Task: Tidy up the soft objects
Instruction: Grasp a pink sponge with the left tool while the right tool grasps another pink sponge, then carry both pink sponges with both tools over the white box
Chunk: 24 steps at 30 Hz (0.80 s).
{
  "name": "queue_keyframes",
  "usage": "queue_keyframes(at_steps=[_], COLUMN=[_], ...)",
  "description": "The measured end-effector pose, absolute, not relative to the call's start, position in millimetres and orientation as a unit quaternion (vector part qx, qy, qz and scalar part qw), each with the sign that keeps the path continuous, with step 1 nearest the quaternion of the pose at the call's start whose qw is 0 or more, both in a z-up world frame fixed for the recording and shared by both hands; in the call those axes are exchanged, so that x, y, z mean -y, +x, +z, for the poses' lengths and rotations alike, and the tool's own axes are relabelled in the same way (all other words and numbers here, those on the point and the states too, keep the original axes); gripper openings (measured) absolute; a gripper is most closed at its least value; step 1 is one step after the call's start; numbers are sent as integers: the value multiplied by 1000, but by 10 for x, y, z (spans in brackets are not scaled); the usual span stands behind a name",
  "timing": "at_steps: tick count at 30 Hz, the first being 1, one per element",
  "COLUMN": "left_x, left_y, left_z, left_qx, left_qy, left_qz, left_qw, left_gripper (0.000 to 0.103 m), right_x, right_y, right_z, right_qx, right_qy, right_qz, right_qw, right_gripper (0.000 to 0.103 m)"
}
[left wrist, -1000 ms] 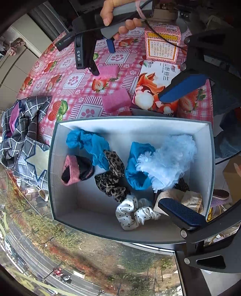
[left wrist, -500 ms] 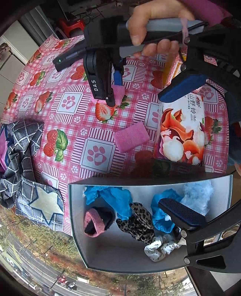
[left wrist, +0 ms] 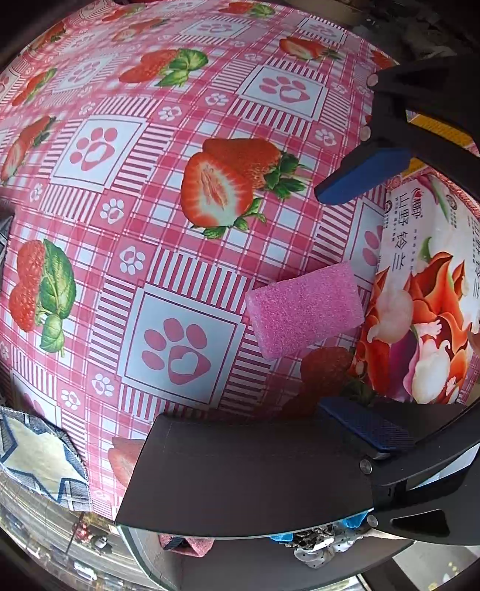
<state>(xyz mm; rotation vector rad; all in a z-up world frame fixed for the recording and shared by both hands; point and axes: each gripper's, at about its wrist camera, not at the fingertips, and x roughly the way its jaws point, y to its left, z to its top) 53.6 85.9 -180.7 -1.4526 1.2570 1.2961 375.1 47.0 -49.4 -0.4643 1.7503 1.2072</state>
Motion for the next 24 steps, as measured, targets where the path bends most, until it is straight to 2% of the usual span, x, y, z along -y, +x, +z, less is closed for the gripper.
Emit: queue_keyframes(at_steps=[4, 7, 11, 12, 13, 14, 15, 19, 24], left_x=[-937, -938, -936, -946, -938, -941, -942, -885, -702], left_y=[549, 534, 503, 520, 525, 551, 581, 686, 814], left_z=[-1992, -2137, -2175, -2159, -2136, -2114, -2092, -1940, -1449], left_qx=[-510, -514, -508, -507, -504, -502, -502, -502, -505], left_qy=[-585, -605, -618, -617, -618, -618, -616, -593, -514], left_qz=[512, 502, 502, 499, 495, 491, 487, 487, 503], left_qw=[367, 344, 329, 336, 345, 354, 362, 401, 477], left_gripper=[99, 91, 88, 84, 74, 59, 49, 47, 47], right_x=[-330, -260, -139, -109, -74, -44, -17, 99, 226], right_y=[3584, 3556, 3523, 3515, 3505, 3496, 3486, 3446, 3365], right_z=[-377, -278, -113, -82, -48, -27, -15, 24, 66], right_qx=[-701, -680, -641, -630, -622, -614, -607, -584, -557], right_qy=[-181, -192, -220, -227, -233, -240, -246, -267, -293], right_qz=[514, 535, 561, 566, 569, 572, 574, 575, 574], right_qw=[459, 463, 475, 481, 485, 489, 492, 507, 524], right_gripper=[47, 47, 47, 48, 47, 47, 47, 47, 47])
